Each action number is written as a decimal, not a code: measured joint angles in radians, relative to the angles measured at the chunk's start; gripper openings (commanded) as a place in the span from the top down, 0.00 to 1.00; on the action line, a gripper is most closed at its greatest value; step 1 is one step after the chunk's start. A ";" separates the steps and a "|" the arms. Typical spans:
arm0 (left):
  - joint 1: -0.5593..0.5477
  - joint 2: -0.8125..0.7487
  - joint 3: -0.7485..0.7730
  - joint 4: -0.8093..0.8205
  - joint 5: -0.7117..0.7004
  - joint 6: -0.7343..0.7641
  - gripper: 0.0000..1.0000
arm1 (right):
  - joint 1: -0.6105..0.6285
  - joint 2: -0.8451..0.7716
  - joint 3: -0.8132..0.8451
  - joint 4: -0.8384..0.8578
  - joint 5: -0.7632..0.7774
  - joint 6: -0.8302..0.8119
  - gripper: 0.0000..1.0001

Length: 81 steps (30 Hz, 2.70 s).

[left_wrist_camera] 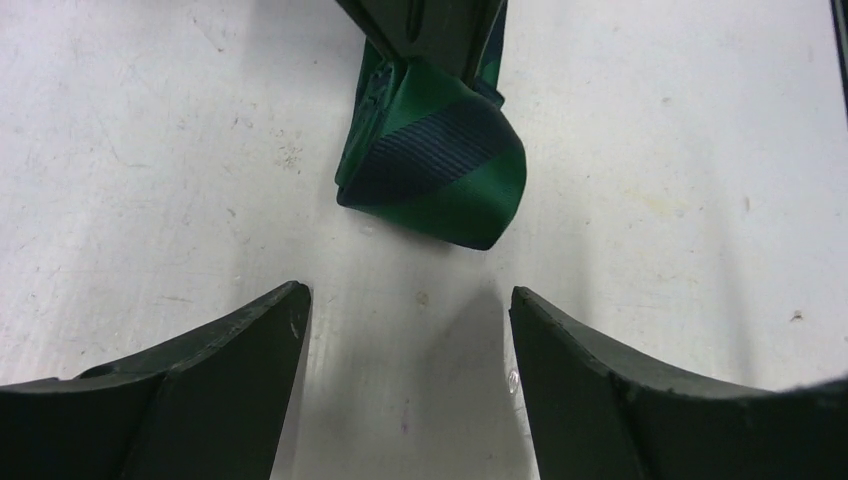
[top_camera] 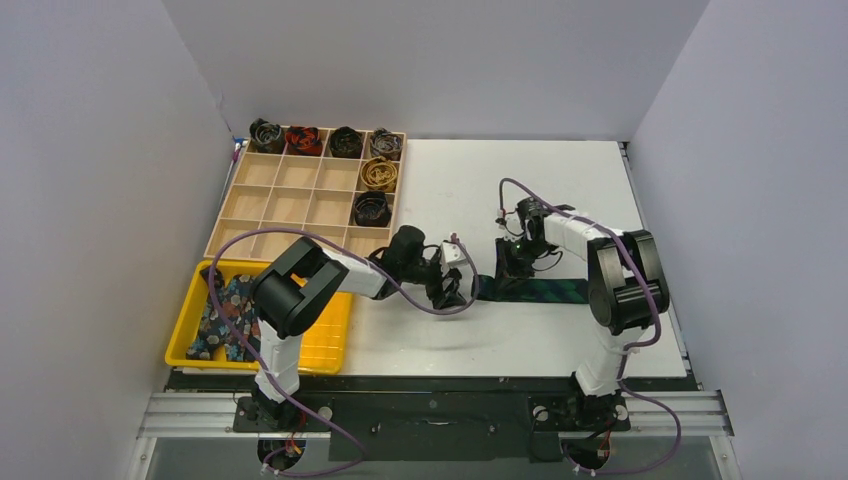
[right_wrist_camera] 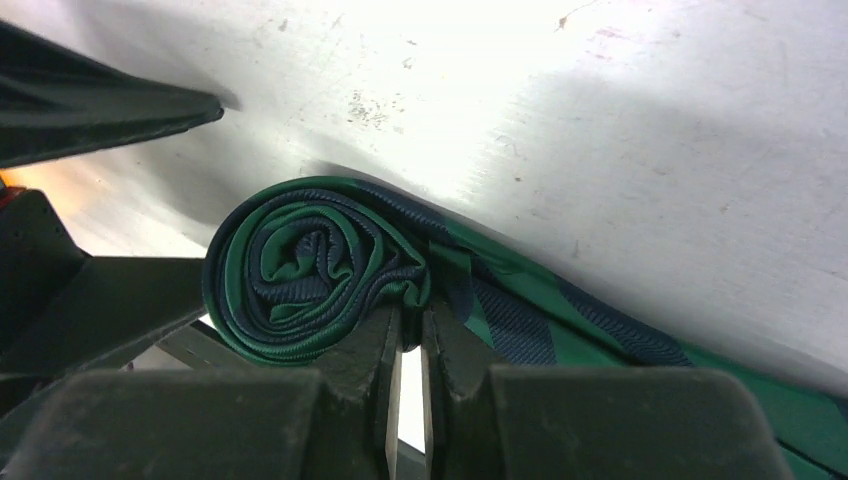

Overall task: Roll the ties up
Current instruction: Roll the tie at the center of the board.

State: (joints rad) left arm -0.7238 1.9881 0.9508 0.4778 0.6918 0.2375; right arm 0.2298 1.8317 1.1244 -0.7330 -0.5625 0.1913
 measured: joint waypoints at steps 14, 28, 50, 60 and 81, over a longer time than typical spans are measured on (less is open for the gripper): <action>-0.022 0.085 -0.021 0.369 0.047 -0.138 0.22 | 0.003 0.123 0.145 -0.164 0.017 -0.047 1.00; -0.055 0.118 -0.101 0.474 0.041 -0.121 0.51 | 0.064 0.204 0.166 -0.242 -0.159 -0.138 1.00; -0.071 0.067 -0.060 0.261 -0.051 -0.097 0.82 | -0.051 -0.090 -0.051 0.003 -0.268 -0.014 0.54; -0.065 0.066 -0.032 0.207 -0.044 -0.075 0.54 | 0.000 -0.052 -0.055 0.077 -0.274 0.024 1.00; -0.026 -0.120 -0.098 0.204 -0.138 -0.134 0.04 | 0.000 -0.006 -0.010 -0.031 0.006 -0.104 1.00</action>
State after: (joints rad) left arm -0.7502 1.8683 0.8532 0.6815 0.5533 0.1036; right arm 0.2295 1.8259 1.1141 -0.7639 -0.5560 0.0875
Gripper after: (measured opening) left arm 0.967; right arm 0.028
